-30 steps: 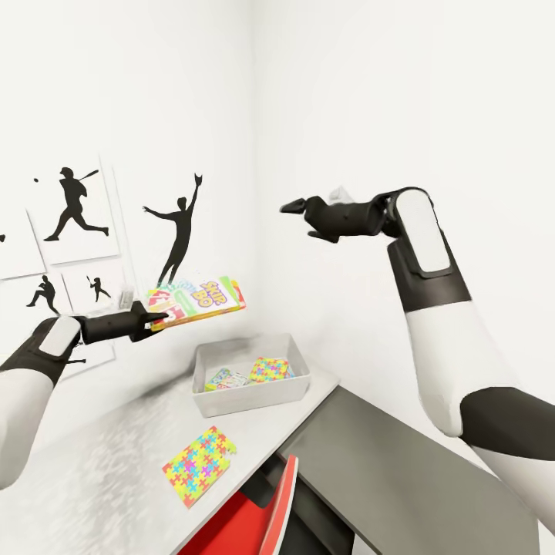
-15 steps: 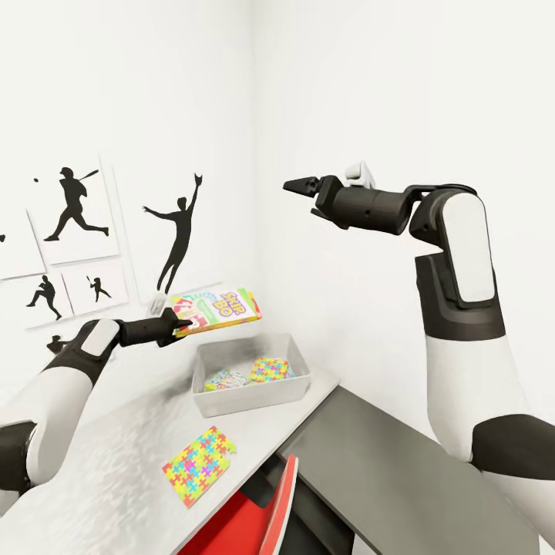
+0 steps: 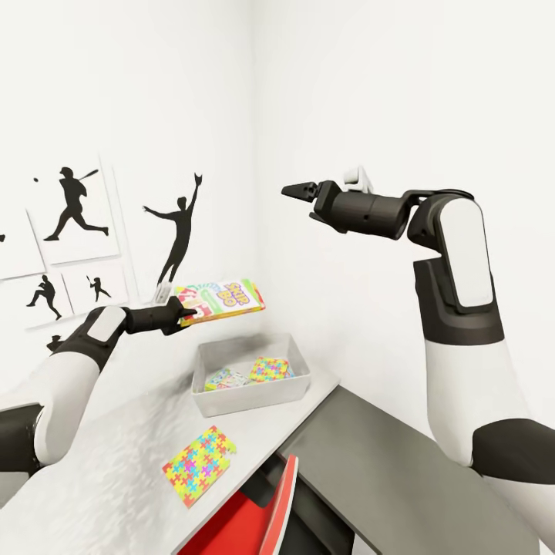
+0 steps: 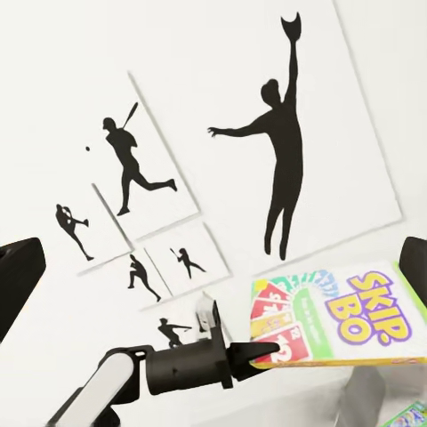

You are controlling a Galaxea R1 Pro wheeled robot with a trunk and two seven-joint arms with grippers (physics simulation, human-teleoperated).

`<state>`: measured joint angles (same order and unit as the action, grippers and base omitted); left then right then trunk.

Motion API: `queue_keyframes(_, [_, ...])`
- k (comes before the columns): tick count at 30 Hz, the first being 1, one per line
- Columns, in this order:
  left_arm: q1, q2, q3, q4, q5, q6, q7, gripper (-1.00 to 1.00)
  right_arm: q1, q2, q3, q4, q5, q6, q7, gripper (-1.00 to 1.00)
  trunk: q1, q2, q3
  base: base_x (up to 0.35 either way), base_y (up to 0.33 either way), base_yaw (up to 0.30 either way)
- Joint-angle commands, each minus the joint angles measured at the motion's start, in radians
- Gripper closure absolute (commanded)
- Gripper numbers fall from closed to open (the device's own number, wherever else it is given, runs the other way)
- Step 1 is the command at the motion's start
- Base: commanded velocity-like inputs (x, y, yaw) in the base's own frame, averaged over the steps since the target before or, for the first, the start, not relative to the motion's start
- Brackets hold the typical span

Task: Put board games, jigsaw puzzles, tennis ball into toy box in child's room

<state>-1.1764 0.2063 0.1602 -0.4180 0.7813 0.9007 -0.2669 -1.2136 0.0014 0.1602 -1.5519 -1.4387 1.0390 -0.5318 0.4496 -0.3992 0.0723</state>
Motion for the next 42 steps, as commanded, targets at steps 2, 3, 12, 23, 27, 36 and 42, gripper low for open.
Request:
queue_keyframes(2, [-0.003, -0.001, 0.007, 0.003, -0.010, 0.005, -0.007, 1.00, 0.003, 0.001, 0.000, -0.005, -0.009, 0.001, -0.011, -1.00, 0.000, -0.001, -0.003, 0.000, 0.000, 0.030])
queue_keyframes(3, [-0.004, -0.001, 0.007, 0.004, -0.010, 0.005, -0.007, 1.00, 0.003, 0.001, 0.001, -0.007, -0.009, 0.000, -0.011, -1.00, 0.000, -0.001, -0.004, 0.000, 0.000, 0.048])
queue_keyframes(12, [-0.005, -0.001, 0.007, 0.005, -0.012, 0.004, -0.007, 1.00, 0.005, 0.002, 0.002, -0.010, -0.009, 0.000, -0.011, -1.00, 0.000, -0.001, -0.017, 0.000, 0.000, 0.061])
queue_keyframes(23, [-0.005, -0.002, 0.007, 0.004, -0.015, 0.006, -0.008, 1.00, 0.005, 0.002, 0.001, -0.010, -0.011, 0.000, -0.010, -1.00, 0.000, -0.001, -0.035, 0.000, 0.000, 0.066])
queue_keyframes(27, [-0.005, -0.002, 0.008, 0.003, -0.013, 0.006, -0.009, 1.00, 0.005, 0.002, 0.000, -0.009, -0.011, 0.001, -0.010, -1.00, 0.000, -0.001, -0.041, 0.000, 0.000, 0.066])
queue_keyframes(36, [-0.005, -0.003, 0.008, -0.002, -0.013, 0.006, -0.009, 1.00, 0.005, 0.002, -0.001, -0.005, -0.011, 0.002, -0.011, -1.00, 0.000, -0.001, -0.055, 0.000, 0.000, 0.066])
queue_keyframes(42, [-0.005, -0.004, 0.008, -0.004, -0.013, 0.006, -0.010, 1.00, 0.006, 0.002, -0.001, -0.001, -0.009, 0.003, -0.010, -1.00, 0.000, -0.001, -0.065, 0.000, 0.000, 0.025])
